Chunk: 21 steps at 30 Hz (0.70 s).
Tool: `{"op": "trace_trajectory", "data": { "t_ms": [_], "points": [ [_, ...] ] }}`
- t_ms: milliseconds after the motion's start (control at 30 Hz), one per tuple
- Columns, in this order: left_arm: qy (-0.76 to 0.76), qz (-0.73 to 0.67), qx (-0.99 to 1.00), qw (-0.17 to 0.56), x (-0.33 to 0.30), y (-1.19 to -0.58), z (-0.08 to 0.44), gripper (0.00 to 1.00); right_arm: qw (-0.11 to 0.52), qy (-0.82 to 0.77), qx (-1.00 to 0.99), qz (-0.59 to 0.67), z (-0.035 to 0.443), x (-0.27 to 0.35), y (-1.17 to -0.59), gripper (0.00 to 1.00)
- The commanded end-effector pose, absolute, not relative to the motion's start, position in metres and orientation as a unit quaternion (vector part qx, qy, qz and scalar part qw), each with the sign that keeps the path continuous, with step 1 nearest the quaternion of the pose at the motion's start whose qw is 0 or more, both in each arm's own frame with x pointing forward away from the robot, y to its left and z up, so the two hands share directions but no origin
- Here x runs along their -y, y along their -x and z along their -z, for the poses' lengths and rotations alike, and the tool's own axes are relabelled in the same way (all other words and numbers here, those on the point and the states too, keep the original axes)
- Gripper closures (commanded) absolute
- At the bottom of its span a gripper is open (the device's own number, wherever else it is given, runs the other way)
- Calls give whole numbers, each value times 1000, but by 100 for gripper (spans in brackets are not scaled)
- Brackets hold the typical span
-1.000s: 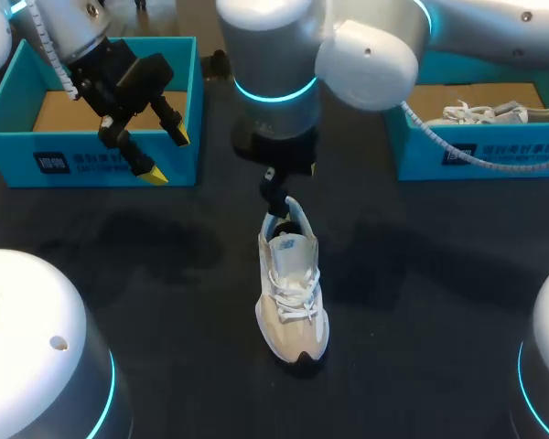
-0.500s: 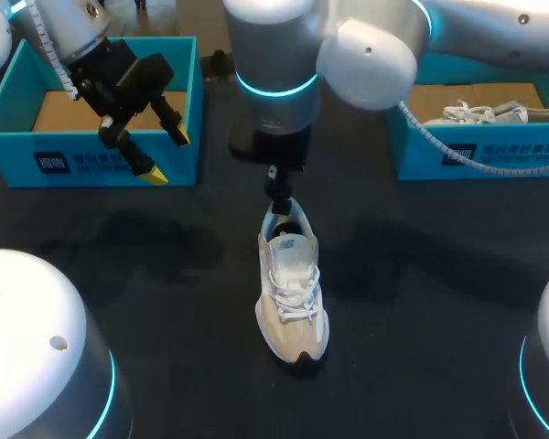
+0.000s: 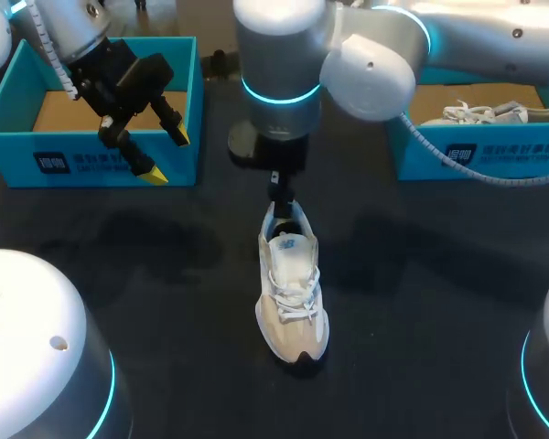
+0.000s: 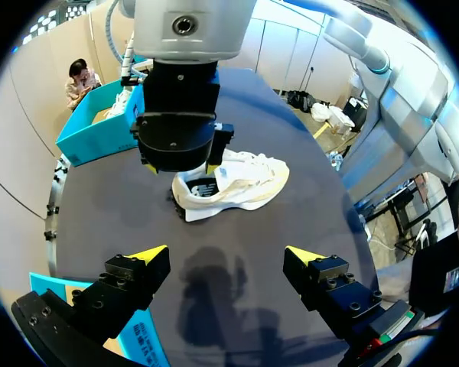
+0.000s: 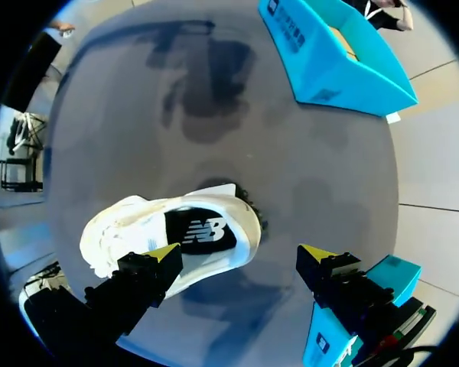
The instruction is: Take the shoe out of the shoebox, open the shoe tongue, remove and reinsert the insole, then place the shoe into the shoebox
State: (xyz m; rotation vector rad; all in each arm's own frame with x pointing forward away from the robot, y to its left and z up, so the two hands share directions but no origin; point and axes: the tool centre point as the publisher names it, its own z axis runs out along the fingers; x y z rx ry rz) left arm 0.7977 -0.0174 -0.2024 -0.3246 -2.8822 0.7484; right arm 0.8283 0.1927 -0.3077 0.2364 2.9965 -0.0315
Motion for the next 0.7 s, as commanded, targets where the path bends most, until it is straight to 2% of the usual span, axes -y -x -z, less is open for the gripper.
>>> {"op": "trace_trajectory", "data": {
  "t_ms": [33,700],
  "points": [
    [108,-248,960,73,17,-798,202,0,61,-71,-996,13,317,-196,-835,0],
    [108,-248,960,73,17,-798,202,0,44,-18,-999,14,356,-201,-854,0]
  ]
}}
